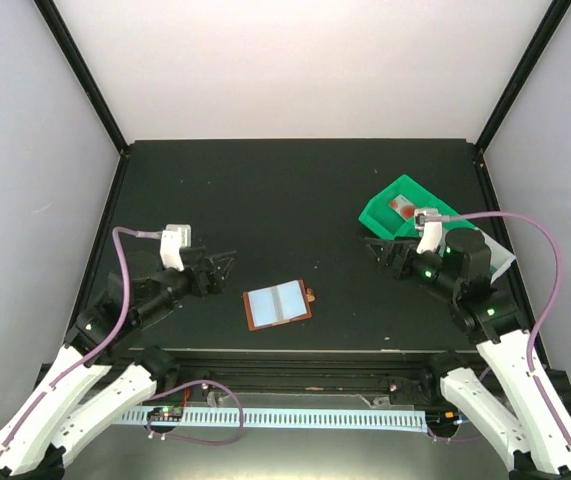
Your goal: Take the credit cards out of the card holder
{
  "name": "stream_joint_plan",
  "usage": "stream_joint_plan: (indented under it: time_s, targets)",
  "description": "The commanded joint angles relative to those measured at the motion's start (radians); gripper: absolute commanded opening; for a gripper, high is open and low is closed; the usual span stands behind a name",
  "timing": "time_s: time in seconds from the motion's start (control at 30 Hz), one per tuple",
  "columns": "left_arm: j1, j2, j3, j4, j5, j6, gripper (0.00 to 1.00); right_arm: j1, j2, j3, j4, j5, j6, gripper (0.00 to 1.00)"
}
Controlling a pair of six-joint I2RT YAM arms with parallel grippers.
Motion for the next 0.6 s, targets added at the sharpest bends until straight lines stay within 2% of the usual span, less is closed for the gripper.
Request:
stream_joint_plan:
  time_s: [0.0,0.27,0.57]
  targets:
    - [0.004,-0.067,0.026,-0.051,-0.056,0.027,0.99,0.006,-0.073,-0.056,-0.009,-0.068,-0.013,1.00]
    - [0.004,-0.153,-0.100,0.001,-0.037,-0.024,0.99,0.005,-0.172,-0.120,0.012,-0.077,0.021,1.00]
    - [0.004,-0.189,-0.146,0.022,-0.015,-0.022,0.99,0.006,-0.209,-0.169,-0.001,-0.106,0.036,1.00]
